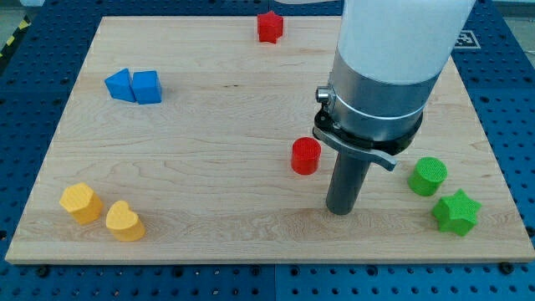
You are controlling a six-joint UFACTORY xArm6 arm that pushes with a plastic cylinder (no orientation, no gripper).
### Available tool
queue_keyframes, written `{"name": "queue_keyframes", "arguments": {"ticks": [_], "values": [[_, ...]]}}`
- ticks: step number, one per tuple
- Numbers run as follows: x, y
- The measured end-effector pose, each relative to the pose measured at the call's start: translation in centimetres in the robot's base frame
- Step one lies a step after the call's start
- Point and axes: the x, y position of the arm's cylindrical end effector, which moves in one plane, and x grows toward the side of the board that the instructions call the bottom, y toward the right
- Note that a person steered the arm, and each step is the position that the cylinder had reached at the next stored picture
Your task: Move red circle to red star
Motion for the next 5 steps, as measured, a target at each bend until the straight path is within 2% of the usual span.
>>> {"name": "queue_keyframes", "arguments": {"ticks": [2,4,5], "values": [[-5.4,-0.2],[-1.5,-0.3],[-1.5,-0.4]]}}
